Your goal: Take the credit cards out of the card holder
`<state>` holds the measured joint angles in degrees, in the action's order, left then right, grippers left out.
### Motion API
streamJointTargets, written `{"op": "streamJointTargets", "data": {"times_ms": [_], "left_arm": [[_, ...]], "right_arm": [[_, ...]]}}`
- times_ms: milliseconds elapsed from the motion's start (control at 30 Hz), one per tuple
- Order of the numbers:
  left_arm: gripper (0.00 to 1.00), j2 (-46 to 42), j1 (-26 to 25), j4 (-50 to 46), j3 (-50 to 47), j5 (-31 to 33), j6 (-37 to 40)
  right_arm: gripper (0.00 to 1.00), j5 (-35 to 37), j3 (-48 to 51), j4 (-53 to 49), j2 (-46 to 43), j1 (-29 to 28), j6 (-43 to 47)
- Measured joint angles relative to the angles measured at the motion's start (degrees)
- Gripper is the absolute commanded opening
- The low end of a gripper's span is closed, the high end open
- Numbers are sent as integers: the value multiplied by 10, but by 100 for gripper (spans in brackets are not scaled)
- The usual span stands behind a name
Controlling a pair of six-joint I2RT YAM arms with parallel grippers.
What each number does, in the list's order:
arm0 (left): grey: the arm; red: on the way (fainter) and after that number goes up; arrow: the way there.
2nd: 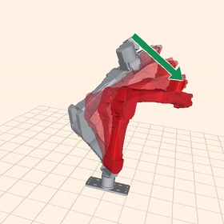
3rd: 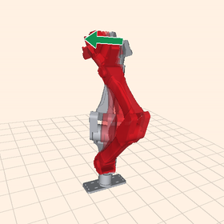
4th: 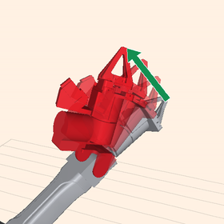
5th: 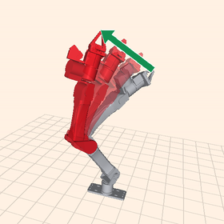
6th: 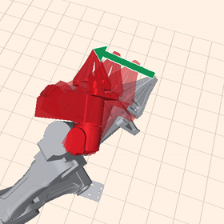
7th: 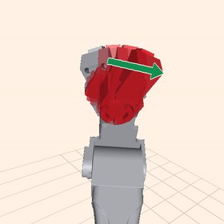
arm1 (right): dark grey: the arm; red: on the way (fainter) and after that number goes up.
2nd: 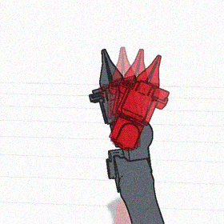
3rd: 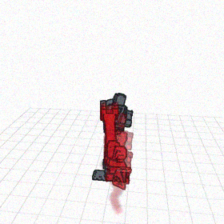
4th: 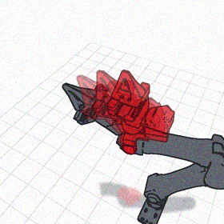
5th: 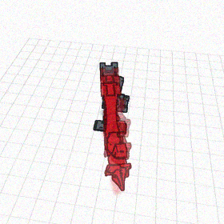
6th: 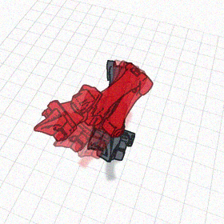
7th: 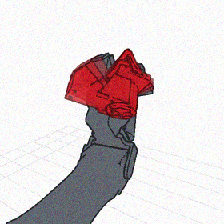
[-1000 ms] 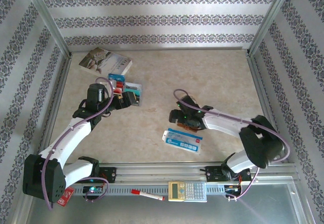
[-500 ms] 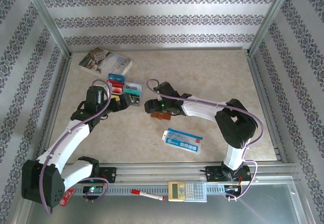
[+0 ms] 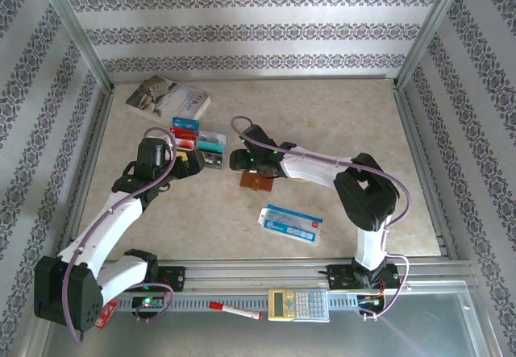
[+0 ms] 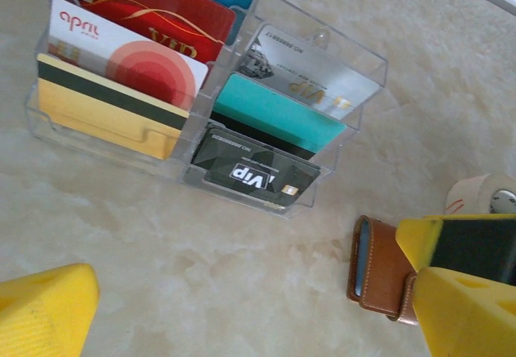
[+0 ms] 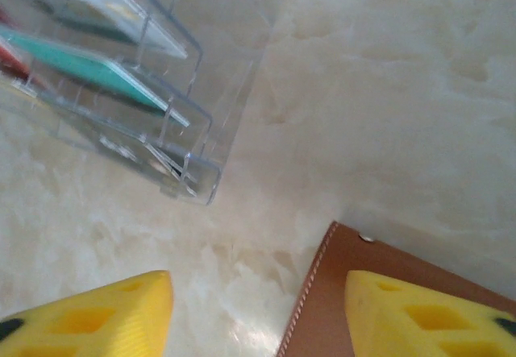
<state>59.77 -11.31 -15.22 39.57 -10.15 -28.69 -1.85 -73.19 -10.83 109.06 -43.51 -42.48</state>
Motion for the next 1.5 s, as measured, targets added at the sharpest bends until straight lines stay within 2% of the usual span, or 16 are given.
{"op": "streamJointTargets", "data": {"times_ms": [67, 267, 533, 667, 767, 867, 1067, 1200, 1500], "left_arm": [[100, -2, 0, -6, 0, 4, 0], [100, -5, 0, -24, 1, 10, 2], [100, -5, 0, -25, 1, 14, 2], [100, -5, 0, -25, 1, 14, 4], [99, 2, 0, -24, 1, 4, 6], [96, 24, -3, -22, 2, -23, 6], [89, 100, -57, -15, 16, -70, 2], [82, 154, -100, 5, 33, -93, -15], [61, 286, -169, 54, 92, -139, -47]], "right_arm": [[43, 10, -6, -2, 15, -2, -6], [43, 36, -6, -30, 31, -9, -11], [40, 21, -10, -54, 39, -34, 24], [40, -21, 37, -45, 7, -43, 70], [45, -42, 98, -53, -54, -43, 92], [49, -46, 142, -64, -127, -40, 86], [43, 0, 231, -31, -233, -17, -15], [40, 23, 288, -28, -242, 4, -65], [28, 14, 289, -1, -204, 44, -77]]}}
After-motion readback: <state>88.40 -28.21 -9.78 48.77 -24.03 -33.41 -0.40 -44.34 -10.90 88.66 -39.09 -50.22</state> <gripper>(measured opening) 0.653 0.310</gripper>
